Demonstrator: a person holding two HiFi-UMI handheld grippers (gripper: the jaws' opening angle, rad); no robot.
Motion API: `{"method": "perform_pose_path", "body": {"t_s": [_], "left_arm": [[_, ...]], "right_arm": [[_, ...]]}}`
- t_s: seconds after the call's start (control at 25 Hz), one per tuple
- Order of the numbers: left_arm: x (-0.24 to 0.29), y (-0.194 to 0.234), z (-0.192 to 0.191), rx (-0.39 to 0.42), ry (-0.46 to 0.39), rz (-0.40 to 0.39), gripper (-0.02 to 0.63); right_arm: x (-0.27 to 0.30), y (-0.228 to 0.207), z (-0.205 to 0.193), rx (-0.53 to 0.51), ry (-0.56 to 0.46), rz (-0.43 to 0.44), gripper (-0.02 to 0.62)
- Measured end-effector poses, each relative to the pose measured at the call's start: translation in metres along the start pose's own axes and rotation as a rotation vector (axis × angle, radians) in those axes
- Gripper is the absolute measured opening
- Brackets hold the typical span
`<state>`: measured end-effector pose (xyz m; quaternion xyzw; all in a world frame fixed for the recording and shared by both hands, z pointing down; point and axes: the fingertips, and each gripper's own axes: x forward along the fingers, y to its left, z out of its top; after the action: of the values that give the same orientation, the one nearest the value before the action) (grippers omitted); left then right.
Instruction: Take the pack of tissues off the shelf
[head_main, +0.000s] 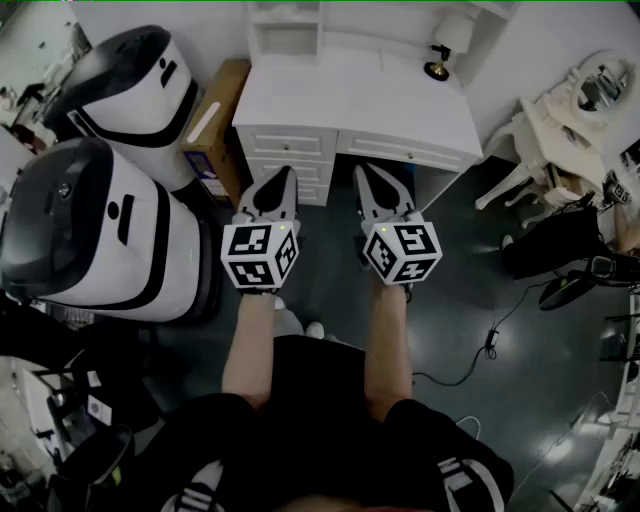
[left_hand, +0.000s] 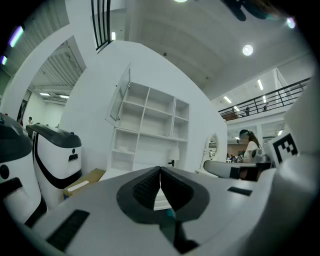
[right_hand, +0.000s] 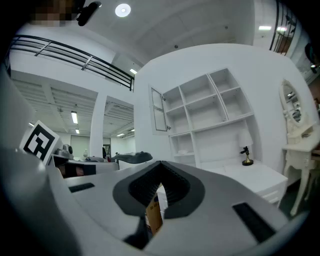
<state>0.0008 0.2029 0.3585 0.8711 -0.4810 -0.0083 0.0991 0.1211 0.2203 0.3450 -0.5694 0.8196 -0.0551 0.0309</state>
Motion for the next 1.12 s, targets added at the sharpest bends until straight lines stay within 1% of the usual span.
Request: {"method": "perform_pose_path", "body": {"t_s": [0.2, 0.32, 0.48, 0.88, 1.0, 1.12], "left_arm": [[-0.001, 0.002, 0.0, -0.005, 0.002, -0.002, 0.011], [-0.002, 0.007, 0.003, -0.007, -0.003, 0.007, 0.011], [0.0, 0.012, 0.006, -0.008, -0.009, 0.015, 0.011], [0.0, 0.017, 0.017, -0.008, -0.029, 0.023, 0.011], [-0.003, 0.021, 0.014, -0.013, -0.022, 0.029, 0.011], [-0.004, 0.033, 0.009, -0.017, -0.009, 0.043, 0.011]], "right_arm": [[0.004, 0.014, 0.011, 0.0, -0.043, 0.038, 0.018], [0.009, 0.014, 0.014, -0.012, -0.059, 0.021, 0.018], [0.014, 0.01, 0.014, -0.012, -0.056, 0.016, 0.018], [0.024, 0.013, 0.022, -0.01, -0.062, 0.046, 0.018], [0.028, 0.016, 0.018, 0.004, -0.055, 0.053, 0.018], [0.039, 0.024, 0.007, 0.013, -0.035, 0.069, 0.018]]}}
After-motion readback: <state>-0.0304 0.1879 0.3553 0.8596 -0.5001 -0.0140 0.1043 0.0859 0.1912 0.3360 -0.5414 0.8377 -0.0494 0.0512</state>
